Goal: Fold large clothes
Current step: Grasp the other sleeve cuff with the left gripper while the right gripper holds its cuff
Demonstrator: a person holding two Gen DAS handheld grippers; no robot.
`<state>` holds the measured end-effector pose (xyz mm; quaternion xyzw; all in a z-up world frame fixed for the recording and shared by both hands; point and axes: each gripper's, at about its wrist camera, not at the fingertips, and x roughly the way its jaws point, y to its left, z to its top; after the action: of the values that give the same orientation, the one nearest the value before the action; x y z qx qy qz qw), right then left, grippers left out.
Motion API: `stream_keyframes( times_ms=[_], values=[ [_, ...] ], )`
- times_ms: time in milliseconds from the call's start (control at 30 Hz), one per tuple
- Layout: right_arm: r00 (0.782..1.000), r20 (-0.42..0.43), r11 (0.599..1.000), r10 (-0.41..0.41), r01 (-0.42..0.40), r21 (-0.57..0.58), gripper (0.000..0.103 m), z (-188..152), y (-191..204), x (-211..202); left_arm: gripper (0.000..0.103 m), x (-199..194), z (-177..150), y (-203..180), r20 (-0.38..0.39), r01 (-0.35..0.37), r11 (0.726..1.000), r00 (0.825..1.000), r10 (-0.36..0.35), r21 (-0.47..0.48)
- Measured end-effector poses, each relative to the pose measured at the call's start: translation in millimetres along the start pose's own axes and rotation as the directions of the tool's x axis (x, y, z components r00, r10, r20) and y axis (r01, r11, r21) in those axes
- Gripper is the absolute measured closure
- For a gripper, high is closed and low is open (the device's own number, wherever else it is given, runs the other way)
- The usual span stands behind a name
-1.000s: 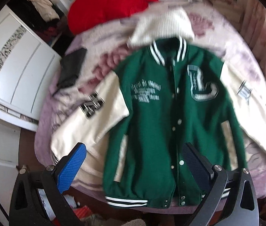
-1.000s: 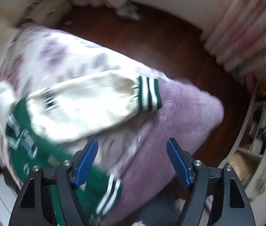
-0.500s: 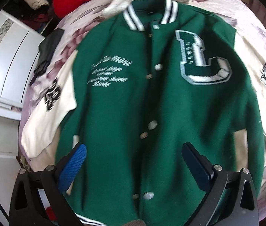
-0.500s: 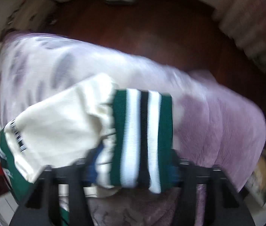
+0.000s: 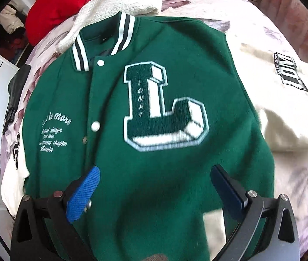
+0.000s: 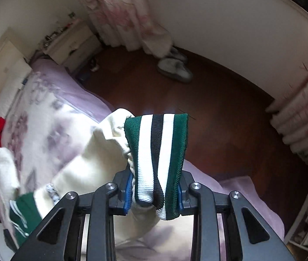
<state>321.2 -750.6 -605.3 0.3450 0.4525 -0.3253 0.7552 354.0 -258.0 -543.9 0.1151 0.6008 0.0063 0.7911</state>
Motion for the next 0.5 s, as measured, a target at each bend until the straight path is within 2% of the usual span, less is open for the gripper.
stream_keyframes(
  times_ms=[133,233,367,433,500],
  values=[
    [0.995,-0.003,0.994,0.096,-0.096,-0.049,0.071,14.9,53.8,-56.8,0.0,11.8,9.5,10.4,-0.015,-0.012,1.0,1.0,0.011,-0.029],
    [0.984,-0.027,0.975,0.179,-0.181,-0.133,0.071,-6.2,109.6,-97.2,0.0,4.7,8.9,45.3,-0.011,-0.016,0.993,1.0,0.015,-0.118],
    [0.958,-0.073,0.912,0.276,-0.285,-0.296,0.071,-66.4,226.3,-136.5,0.0,-2.2,-1.5,99.0,-0.017,-0.019,0.973,1.0,0.016,-0.228],
    [0.948,-0.099,0.865,0.301,-0.315,-0.391,0.071,-111.0,287.3,-144.8,0.0,-6.1,-13.2,134.5,-0.017,-0.034,0.96,0.999,0.031,-0.278],
    [0.939,-0.153,0.809,0.309,-0.343,-0.477,0.071,-170.6,352.8,-141.5,0.0,-9.8,-19.9,160.8,-0.012,-0.057,0.947,0.998,0.056,-0.316]
  ],
)
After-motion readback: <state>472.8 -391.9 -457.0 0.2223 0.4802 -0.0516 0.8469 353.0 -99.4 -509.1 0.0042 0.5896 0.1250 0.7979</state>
